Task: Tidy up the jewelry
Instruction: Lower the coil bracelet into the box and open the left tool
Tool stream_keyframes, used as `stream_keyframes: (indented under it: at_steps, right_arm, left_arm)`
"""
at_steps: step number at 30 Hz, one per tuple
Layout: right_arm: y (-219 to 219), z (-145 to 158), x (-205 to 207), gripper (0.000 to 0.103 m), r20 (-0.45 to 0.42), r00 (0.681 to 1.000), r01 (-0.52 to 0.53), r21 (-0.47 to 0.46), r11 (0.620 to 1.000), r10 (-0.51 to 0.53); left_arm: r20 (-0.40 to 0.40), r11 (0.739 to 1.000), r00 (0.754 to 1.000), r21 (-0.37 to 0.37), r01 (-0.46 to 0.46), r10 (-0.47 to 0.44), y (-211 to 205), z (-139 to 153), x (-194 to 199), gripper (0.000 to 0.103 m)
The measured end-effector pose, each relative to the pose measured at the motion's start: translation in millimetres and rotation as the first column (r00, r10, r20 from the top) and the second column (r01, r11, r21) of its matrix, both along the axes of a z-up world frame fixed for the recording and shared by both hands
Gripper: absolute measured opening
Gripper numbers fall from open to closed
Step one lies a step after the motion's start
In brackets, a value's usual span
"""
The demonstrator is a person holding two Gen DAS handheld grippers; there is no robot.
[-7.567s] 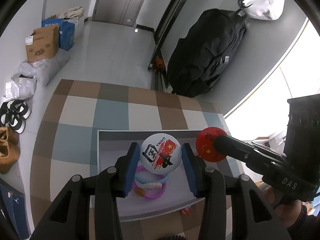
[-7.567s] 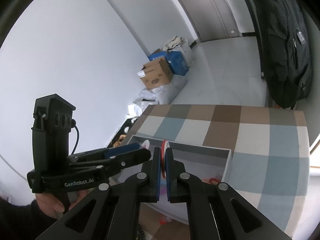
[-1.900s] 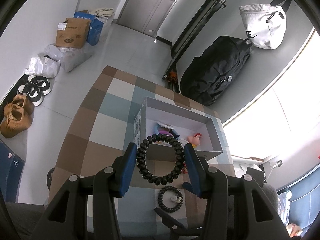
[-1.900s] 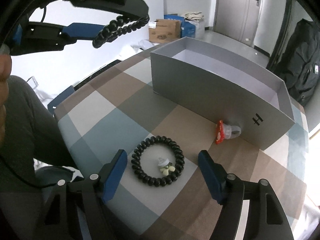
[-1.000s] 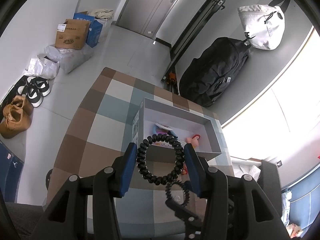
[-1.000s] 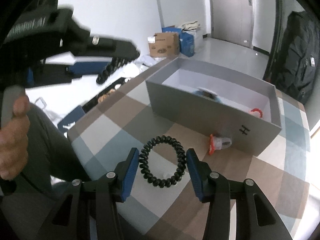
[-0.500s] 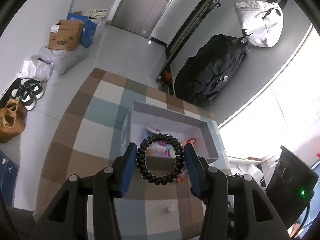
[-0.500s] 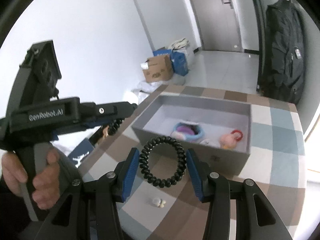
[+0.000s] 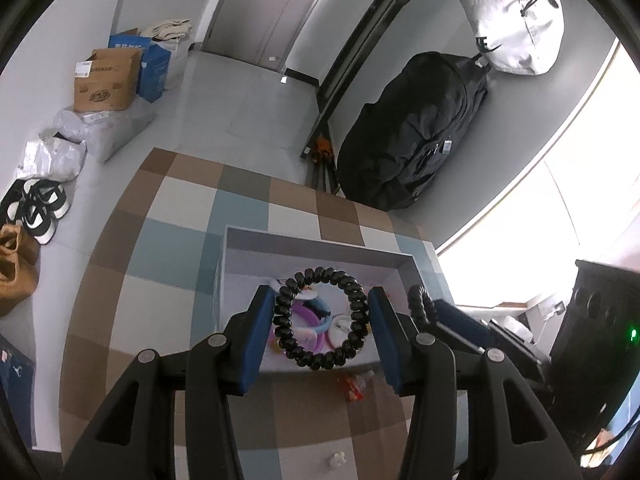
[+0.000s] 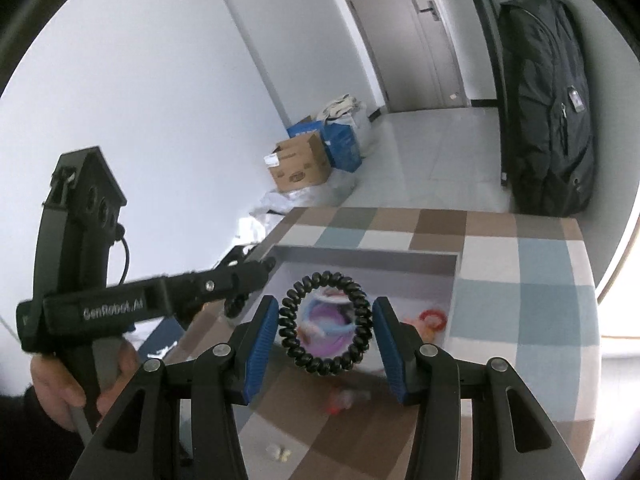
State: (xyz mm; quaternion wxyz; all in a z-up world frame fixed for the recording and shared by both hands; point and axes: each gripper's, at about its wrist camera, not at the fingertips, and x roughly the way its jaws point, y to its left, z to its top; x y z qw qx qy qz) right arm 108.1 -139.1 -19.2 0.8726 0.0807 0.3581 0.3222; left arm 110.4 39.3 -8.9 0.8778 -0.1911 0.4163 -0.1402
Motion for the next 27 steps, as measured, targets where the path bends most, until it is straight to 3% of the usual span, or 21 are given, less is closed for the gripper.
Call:
stream_keyframes:
  at_steps: [10,27]
  right_arm:
    - [-11,-5,32,0.047,-0.052,0.998,0.021,0.067,0.998,-0.018]
    - [-19,-14,52,0.049,-0.125,0.992,0.027,0.11,0.994,-0.013]
  left_arm:
    - [-0.004,0.999,0.999,0.038,0.036,-0.036,-13,-4,17,0.043]
    - [-0.03,0.998,0.998,0.016,0.062,-0.061,-18,-9,26,0.043]
